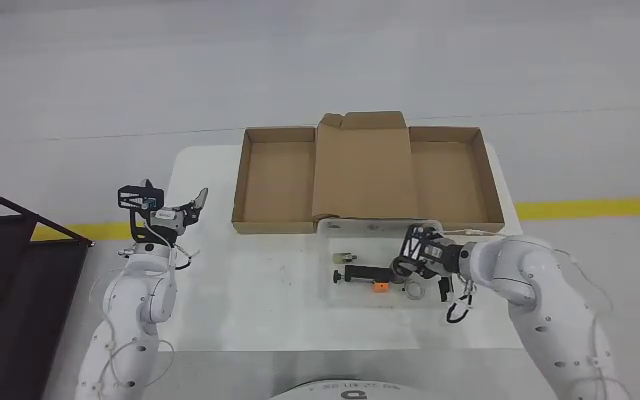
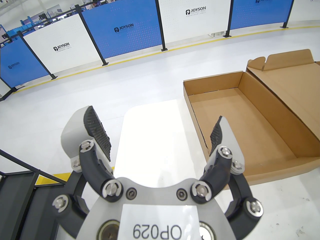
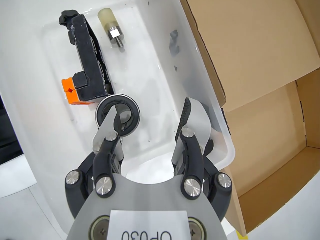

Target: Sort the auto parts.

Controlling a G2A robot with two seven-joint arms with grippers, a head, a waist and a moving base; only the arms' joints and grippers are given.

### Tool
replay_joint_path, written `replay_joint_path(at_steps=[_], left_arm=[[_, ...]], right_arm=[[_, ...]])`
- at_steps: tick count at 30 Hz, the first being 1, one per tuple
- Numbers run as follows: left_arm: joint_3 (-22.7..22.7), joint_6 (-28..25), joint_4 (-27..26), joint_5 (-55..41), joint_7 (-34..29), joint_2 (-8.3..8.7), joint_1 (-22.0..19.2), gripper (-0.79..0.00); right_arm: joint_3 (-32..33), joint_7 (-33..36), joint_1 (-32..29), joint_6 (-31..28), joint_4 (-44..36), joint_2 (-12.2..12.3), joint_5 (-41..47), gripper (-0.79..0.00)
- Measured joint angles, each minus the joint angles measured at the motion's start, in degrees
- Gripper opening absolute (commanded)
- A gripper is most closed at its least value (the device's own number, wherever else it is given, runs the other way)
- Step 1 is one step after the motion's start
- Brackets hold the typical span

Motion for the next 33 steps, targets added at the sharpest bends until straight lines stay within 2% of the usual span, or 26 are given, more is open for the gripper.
replay_joint_path(at_steps=[7,13,18,20,23,29,33], left_arm=[[0.00,0.00,0.00,0.00,0.00,0.00,0.00,0.000],[0.00,0.00,0.00,0.00,0.00,0.00,0.00,0.000],[0.00,0.00,0.00,0.00,0.00,0.00,0.00,0.000],[0.00,0.00,0.00,0.00,0.00,0.00,0.00,0.000],[0.00,0.00,0.00,0.00,0.00,0.00,0.00,0.000],[0.00,0.00,0.00,0.00,0.00,0.00,0.00,0.000],[0.00,0.00,0.00,0.00,0.00,0.00,0.00,0.000]], right_arm=[[-2.19,1.97,0.56,1.68,-0.19,0.31,-1.53,-0.437],[-4.56,3.73,1.24,2.03,0.08,0.55,-2.99,-0.462],[-5.90,4.21,1.62,2.88,0.00,0.72,-3.30,-0.554],[-6.48,4.53,1.81,2.99,0.10,0.79,-3.49,-0.616],[-7.34,5.10,2.28,3.29,0.35,0.88,-3.65,-0.785],[-7.65,5.16,3.18,3.90,0.85,1.14,-2.75,-0.785],[-5.21,1.99,2.73,2.88,0.39,1.56,0.43,-0.785]])
